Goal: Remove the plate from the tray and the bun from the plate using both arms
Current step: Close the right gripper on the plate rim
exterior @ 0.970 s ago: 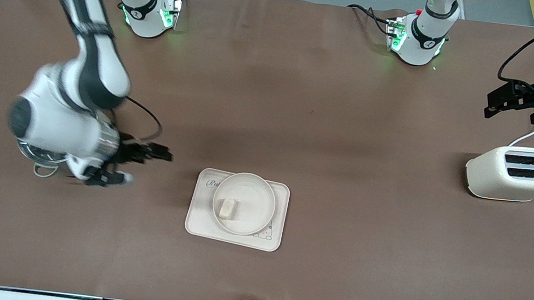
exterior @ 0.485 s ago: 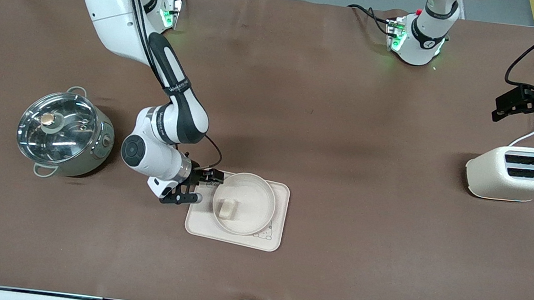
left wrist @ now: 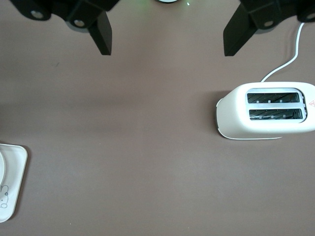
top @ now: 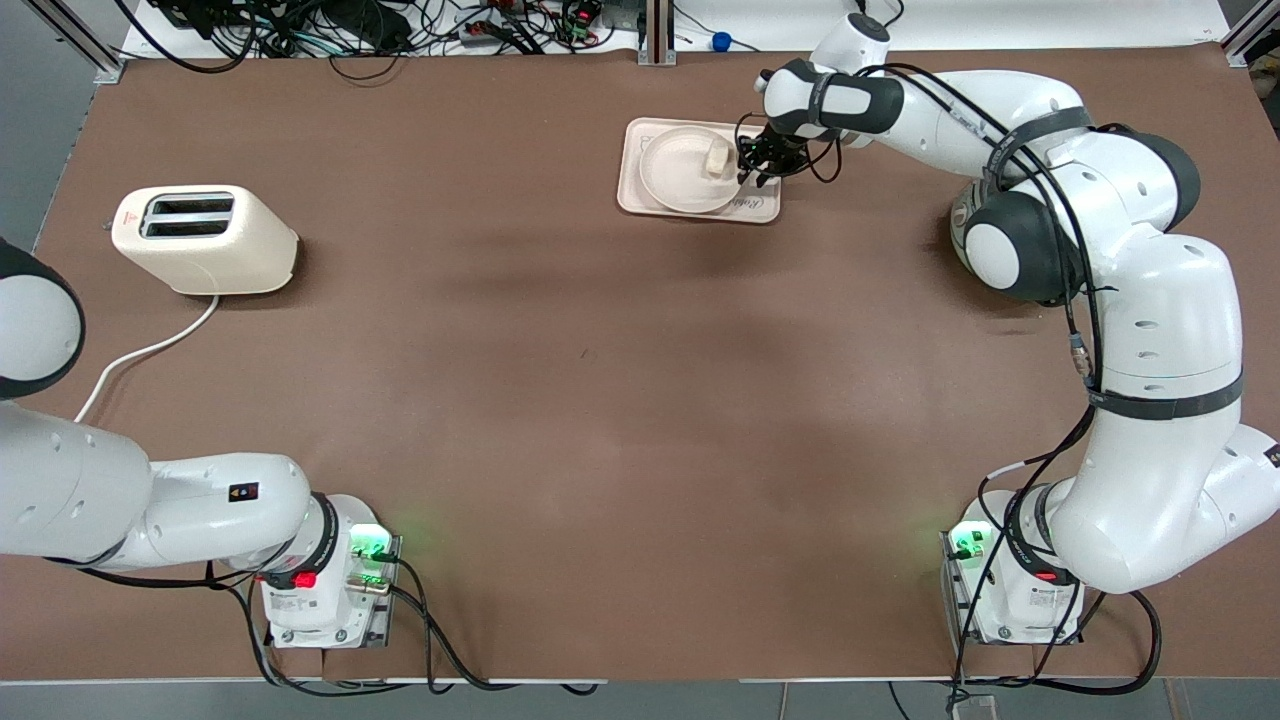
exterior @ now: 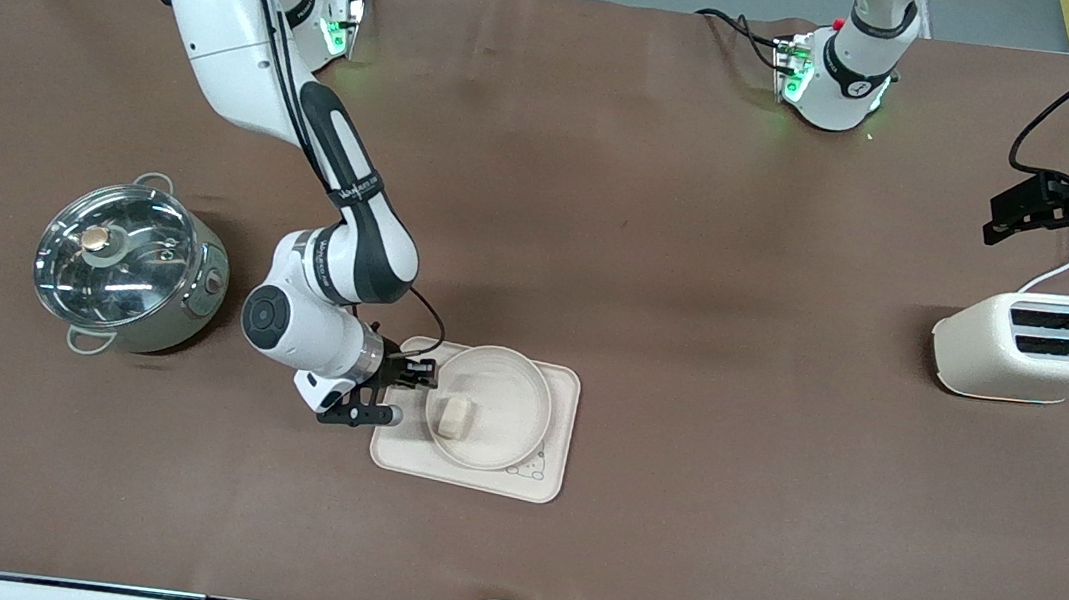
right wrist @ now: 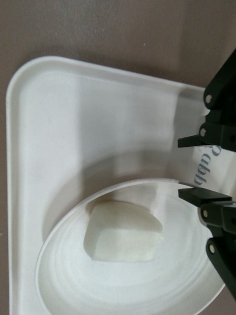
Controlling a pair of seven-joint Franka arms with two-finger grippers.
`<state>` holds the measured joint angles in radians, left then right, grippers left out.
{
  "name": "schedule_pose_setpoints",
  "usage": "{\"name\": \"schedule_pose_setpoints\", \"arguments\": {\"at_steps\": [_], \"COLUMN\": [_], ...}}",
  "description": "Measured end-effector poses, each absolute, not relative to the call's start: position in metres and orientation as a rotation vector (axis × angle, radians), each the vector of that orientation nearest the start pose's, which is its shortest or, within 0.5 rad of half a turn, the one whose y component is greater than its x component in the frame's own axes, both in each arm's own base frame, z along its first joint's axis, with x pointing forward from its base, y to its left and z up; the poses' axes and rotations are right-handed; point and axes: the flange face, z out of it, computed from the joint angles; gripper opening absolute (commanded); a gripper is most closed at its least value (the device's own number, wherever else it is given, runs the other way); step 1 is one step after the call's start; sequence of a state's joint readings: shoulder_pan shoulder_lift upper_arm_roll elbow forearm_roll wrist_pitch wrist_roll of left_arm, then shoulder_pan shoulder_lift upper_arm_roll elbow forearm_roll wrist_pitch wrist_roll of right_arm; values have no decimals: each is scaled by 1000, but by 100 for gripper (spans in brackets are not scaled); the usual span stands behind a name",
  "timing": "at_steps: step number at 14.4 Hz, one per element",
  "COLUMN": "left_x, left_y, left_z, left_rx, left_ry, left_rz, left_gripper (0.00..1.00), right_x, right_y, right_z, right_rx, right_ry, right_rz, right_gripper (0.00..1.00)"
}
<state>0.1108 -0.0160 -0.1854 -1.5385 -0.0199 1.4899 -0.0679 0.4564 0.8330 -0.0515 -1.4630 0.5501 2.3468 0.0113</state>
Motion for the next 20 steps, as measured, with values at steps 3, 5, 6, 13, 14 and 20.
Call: {"name": "schedule_pose_setpoints", "arguments": {"at_steps": [3, 5, 6, 13, 14, 20], "left_x": [541, 542, 542, 552, 553, 555], "left_y": [-44, -44, -44, -52, -52, -51], "left_z": [640, 639, 639, 630, 628, 624], "left_rx": [-3156, -3157, -3157, -3162, -3162, -3163], "left_ry": [13, 13, 14, 39, 39, 34], "left_rz": [54, 52, 51, 33, 39, 50], "left_gripper": [100, 100, 100, 100, 100, 100], "right_x": [662, 663, 665, 677, 675, 667], "right_y": [304, 304, 304, 315, 318, 337], "right_z": [183, 182, 185, 207, 205, 178], "right_rx": [-2769, -2753, -2744, -2703, -2703, -2716], "right_ry": [-9, 22, 38, 124, 125, 117], "right_rz": [34, 36, 31, -5, 3, 24], "right_gripper": [41, 42, 42, 42, 42, 0]}}
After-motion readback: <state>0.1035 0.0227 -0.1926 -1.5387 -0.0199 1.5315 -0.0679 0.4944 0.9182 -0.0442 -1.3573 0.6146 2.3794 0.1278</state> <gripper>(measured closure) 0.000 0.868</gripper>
